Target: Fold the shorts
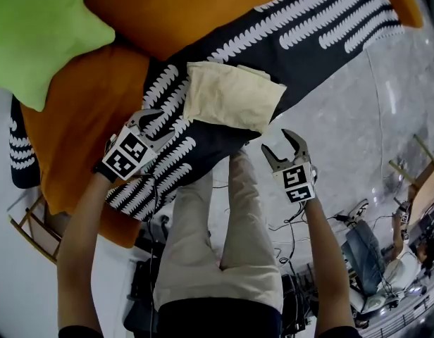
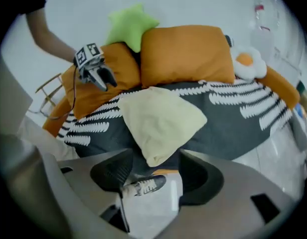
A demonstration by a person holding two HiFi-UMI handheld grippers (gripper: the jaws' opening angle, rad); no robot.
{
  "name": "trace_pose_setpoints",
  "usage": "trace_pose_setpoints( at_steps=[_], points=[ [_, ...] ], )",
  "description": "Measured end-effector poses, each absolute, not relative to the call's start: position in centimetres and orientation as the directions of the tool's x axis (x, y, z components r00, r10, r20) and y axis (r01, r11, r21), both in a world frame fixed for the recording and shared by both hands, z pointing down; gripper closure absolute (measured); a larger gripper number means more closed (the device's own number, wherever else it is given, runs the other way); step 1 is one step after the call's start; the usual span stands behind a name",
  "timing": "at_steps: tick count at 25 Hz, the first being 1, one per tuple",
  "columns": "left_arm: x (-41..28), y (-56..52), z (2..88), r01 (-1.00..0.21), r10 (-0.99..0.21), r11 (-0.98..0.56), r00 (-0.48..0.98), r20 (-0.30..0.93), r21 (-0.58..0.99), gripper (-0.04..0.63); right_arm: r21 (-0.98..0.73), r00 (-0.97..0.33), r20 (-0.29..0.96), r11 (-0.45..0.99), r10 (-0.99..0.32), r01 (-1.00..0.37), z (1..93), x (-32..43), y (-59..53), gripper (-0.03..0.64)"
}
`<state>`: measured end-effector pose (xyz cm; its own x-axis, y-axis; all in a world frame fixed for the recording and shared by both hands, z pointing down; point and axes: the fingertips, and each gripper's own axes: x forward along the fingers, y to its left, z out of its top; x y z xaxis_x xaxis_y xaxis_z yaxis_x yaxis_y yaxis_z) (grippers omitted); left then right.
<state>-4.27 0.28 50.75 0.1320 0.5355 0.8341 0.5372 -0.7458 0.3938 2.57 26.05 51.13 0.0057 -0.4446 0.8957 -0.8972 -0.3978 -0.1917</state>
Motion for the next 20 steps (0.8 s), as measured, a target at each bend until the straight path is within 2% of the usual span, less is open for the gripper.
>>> trace_pose_setpoints(
  at_steps=[1,2,4,7,10,12,17,20],
  points=[
    [-2.4,0.6,50.1,0.605,0.53,-0.721,0.165,0.832,0.339,0.342,-0.158,0.013,0.889,-0.333,-0.458,-0.93,51.0,3.7,25.5,0.302],
    [-0.7,1.4,49.8,0.677,0.525,-0.679,0.176,0.832,0.285,0.298,-0.137,0.001,0.885,-0.262,-0.466,-0.955,51.2,4.5,24.8,0.259],
    [2.3,4.1,50.2,0.81,0.515,-0.553,0.147,0.844,0.197,0.244,-0.113,-0.046,0.893,-0.124,-0.448,-0.986,52.1,5.6,23.6,0.132],
    [5.1,7.2,54.6,0.889,0.451,-0.424,0.042,0.891,0.173,0.224,-0.079,-0.085,0.913,0.032,-0.398,-0.996,54.9,8.0,22.5,0.12],
    [5.1,7.6,60.9,0.866,0.373,-0.438,-0.071,0.925,0.243,0.215,-0.082,-0.136,0.931,0.169,-0.339,-0.982,59.5,9.3,23.2,0.11],
    [5.2,7.8,62.7,0.851,0.376,-0.458,-0.077,0.923,0.258,0.215,-0.096,-0.165,0.926,0.211,-0.34,-0.973,61.3,9.9,23.5,0.11],
    [6.6,8.0,60.2,0.768,0.434,-0.582,0.013,0.901,0.269,0.215,-0.116,-0.187,0.915,0.209,-0.359,-0.971,60.0,11.3,23.8,0.107],
    [7.7,6.0,56.9,0.605,0.446,-0.753,0.18,0.877,0.259,0.215,-0.122,-0.17,0.893,0.139,-0.416,-0.983,57.6,13.0,23.3,0.107]
  ],
)
